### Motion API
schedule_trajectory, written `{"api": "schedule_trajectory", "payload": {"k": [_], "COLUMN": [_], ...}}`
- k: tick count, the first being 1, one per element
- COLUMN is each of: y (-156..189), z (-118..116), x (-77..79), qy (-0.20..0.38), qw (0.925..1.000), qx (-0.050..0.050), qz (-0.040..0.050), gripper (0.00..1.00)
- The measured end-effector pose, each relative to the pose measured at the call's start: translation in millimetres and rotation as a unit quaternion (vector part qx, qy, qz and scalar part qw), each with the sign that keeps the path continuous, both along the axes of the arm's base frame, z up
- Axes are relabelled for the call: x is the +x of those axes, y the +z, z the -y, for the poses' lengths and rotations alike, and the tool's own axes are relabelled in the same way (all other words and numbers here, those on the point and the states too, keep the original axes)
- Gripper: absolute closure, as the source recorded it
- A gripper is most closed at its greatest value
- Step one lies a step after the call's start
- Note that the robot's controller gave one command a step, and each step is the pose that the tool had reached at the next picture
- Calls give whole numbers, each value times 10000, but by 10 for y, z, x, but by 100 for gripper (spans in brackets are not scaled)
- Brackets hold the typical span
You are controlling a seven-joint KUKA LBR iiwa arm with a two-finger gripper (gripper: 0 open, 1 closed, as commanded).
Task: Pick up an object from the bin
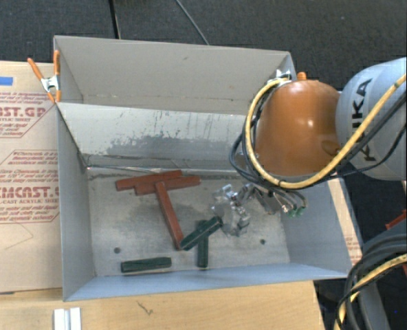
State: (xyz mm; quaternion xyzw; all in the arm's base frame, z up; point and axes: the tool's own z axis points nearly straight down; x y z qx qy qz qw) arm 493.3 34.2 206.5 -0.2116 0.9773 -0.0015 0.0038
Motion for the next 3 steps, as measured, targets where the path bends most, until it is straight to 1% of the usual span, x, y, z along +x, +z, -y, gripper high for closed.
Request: {"api": "schedule_trajectory", "payload": {"k": [1,3], "y": [-499,-485], "z": [-17,-31], "x": [45,45], "qy": [1954,1955], "qw": [9807,9807], "qx": [3,6], "qz": [-49,-40], "gripper": [0,0]}}
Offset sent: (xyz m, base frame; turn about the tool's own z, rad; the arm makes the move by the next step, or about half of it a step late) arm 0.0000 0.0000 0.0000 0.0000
